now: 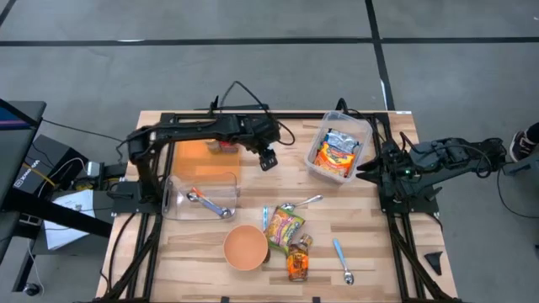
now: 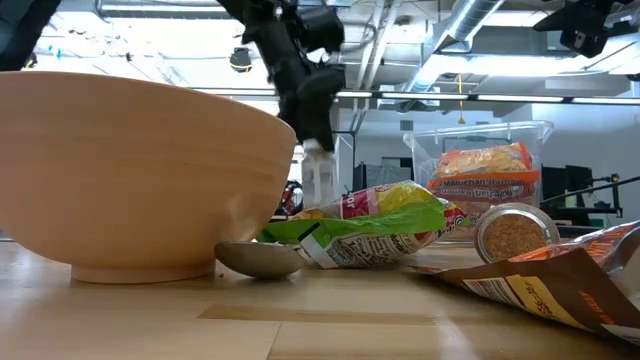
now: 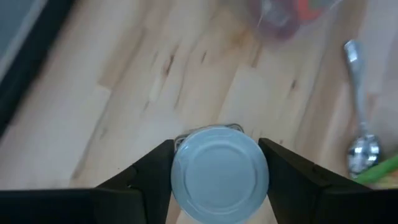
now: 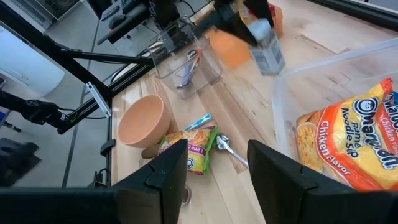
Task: Pick & Place Food Item
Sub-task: Put the white seasoning bottle into the orange bin
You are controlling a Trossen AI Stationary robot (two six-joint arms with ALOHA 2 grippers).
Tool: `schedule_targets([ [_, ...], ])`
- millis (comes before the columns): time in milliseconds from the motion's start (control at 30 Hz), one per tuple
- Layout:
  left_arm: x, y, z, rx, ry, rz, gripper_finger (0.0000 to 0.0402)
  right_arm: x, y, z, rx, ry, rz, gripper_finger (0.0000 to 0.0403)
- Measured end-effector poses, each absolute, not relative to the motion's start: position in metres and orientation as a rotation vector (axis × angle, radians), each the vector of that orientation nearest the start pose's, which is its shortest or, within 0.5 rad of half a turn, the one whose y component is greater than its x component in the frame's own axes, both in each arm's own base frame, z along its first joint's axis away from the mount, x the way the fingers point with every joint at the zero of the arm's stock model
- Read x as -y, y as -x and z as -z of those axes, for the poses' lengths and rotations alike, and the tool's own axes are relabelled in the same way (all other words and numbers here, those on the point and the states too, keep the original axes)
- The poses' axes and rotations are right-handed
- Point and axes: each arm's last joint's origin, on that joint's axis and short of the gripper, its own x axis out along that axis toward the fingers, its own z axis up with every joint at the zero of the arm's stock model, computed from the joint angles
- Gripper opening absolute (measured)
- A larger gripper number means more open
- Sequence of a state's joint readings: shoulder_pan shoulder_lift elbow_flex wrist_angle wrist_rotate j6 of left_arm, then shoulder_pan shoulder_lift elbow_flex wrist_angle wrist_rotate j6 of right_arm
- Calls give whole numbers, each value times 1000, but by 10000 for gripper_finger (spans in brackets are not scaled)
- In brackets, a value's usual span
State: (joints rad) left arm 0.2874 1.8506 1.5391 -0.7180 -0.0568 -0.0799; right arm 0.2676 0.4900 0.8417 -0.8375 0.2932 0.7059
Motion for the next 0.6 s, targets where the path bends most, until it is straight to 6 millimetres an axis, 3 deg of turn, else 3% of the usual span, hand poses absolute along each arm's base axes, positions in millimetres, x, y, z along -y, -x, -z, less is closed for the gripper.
schedule_targets([
  [200, -110, -343, -304, -964, 201, -430, 197, -13, -80, -324, -434, -559, 188, 163],
  [600, -90, -248, -362, -1019, 308, -871, 197, -13, -80, -325, -419, -556, 206, 163],
])
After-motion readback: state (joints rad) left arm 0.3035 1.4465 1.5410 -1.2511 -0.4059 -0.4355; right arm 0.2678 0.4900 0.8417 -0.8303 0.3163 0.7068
